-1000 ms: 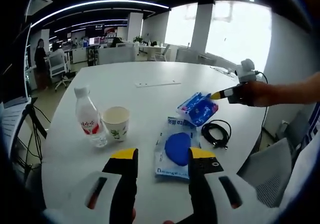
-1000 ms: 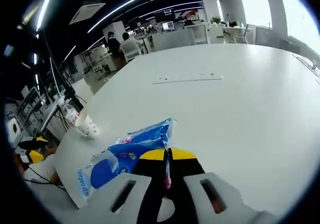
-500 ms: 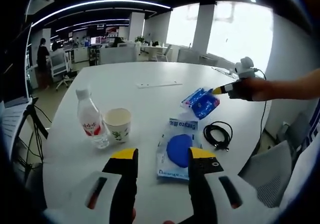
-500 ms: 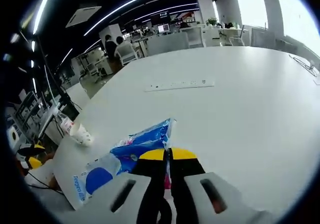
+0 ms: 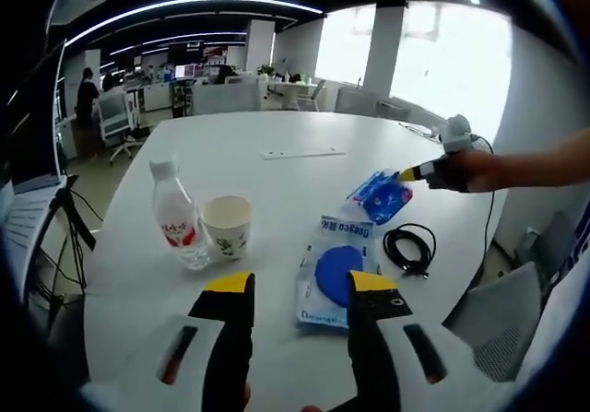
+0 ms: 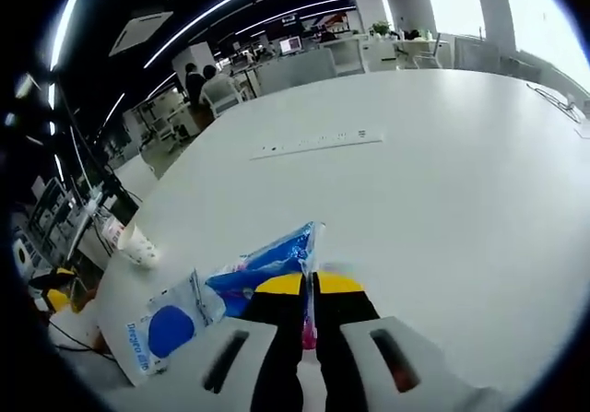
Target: Arrange the tabletop items into an orderly group along one side of the table until the central work area is clear of visible clutter.
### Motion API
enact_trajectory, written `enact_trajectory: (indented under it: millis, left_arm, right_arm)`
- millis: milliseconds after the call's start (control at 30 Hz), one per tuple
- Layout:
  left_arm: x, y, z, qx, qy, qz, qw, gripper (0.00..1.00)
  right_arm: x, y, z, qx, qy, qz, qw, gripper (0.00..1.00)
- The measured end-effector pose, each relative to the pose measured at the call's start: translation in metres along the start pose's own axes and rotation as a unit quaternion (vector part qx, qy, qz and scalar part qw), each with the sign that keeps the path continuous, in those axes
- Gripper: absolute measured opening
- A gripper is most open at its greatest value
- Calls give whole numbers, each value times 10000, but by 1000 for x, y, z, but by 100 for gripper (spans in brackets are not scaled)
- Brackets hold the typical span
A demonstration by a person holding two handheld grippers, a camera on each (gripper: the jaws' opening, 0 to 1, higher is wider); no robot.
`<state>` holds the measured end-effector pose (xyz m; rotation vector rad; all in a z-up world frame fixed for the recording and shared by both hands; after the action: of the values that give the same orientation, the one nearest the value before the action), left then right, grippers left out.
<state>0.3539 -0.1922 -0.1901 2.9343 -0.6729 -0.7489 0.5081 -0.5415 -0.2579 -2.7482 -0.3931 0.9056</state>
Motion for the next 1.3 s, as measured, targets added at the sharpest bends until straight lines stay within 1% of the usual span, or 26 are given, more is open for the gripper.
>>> enact_trajectory:
  millis: [267, 333, 567, 767, 1067, 1300]
  left_arm:
    - [2, 2, 2, -8, -70, -52, 10000, 39]
    - [2, 2, 3, -5, -91, -67, 9999, 39]
    - [3, 2, 3, 9, -128, -102, 9999, 39]
    - [3, 2, 4, 30, -157, -123, 9998, 39]
    - [1, 4, 7, 20, -183, -138, 9997, 39]
    - [0, 6, 6, 28, -178, -139, 9997, 39]
  right_arm:
    - [5, 11, 8, 90, -73, 37, 9999, 0]
    - [4, 10, 8, 109, -88, 42, 9999, 0]
    - [9, 19, 14, 189, -111, 74, 9997, 0]
    - [11, 21, 18, 273, -148, 96, 9995, 1]
    - [11, 27, 25, 278, -217, 131, 9993, 1]
    - [7, 26, 31, 298, -262, 129, 9991, 1]
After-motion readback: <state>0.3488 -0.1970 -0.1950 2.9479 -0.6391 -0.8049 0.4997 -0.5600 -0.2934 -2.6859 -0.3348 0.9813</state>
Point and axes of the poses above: the point that each gripper's makers call its tool centre point, and the gripper's own axes: x roughly forward along the fingers, y roughly to its right, z roughly out of its underside, the point moved 2 cm from there along -x, roughly backward along the fingers, and after that the axes turned 7 degrees about y, right-handed, at the moved point
